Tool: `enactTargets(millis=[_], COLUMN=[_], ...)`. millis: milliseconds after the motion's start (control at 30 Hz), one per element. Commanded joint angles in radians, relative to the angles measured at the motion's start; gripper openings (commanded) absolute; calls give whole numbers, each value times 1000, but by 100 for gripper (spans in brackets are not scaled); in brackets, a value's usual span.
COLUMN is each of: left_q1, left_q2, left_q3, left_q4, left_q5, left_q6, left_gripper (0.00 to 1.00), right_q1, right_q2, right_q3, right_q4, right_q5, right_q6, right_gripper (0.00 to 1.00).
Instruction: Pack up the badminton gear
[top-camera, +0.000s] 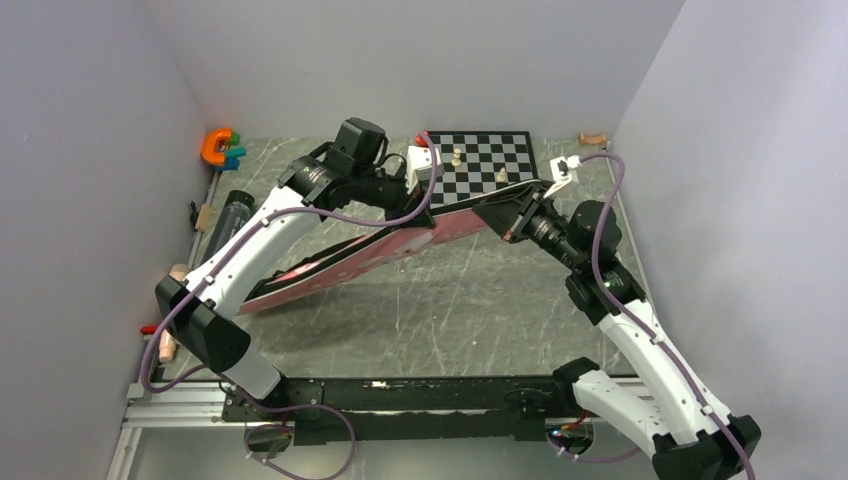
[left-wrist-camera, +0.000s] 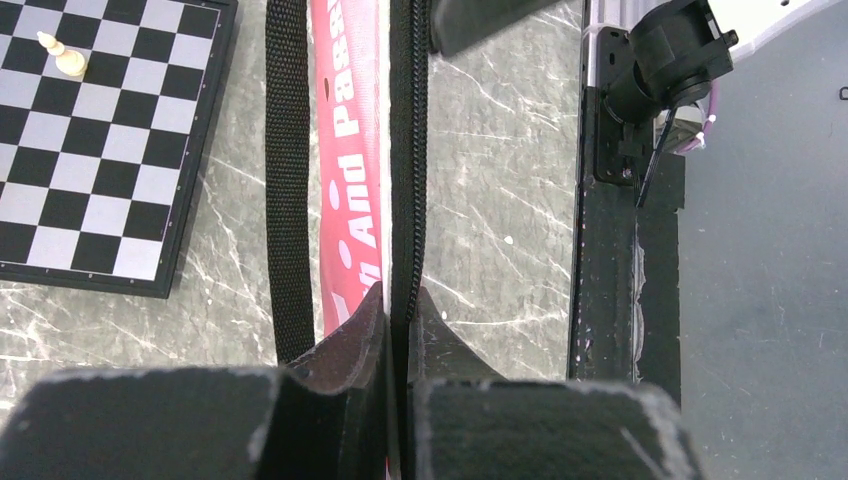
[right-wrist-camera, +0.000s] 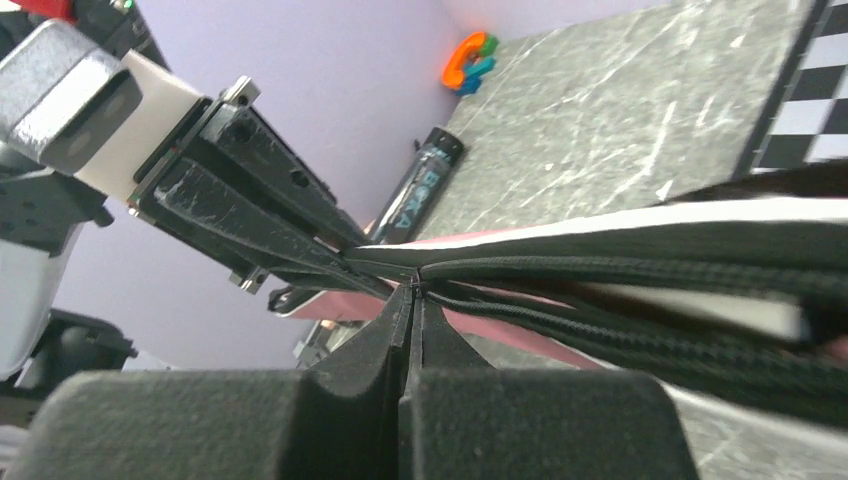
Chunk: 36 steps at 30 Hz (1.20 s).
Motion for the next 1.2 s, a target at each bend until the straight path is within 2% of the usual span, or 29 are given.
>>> enactTargets(millis=[0, 133, 300, 700, 1000, 1167], left_q1=[2, 1, 0, -2, -11, -12], left_q2=[-59, -67, -70, -70, -76, -78], left_q3=[12, 3, -3, -17, -36, -41], left_q4=[18, 14, 8, -5, -23, -30], left_q5=[36, 32, 30, 18, 1, 5], left_q6=[33, 42, 50, 69, 93, 100], left_gripper=[8, 7, 7, 7, 7, 7], right_q1=[-107, -222, -298, -412, -499, -528], right_q2=[-51, -84, -93, -98, -39, -5], right_q3=[61, 70, 116, 212, 298, 281], right_q4=[-93, -140, -209, -351, -458, -461], right_q5=[22, -40, -63, 20, 95, 64], right_q6=[-44, -48, -76, -128, -163, -145], right_gripper=[0, 0, 0, 0, 0, 0])
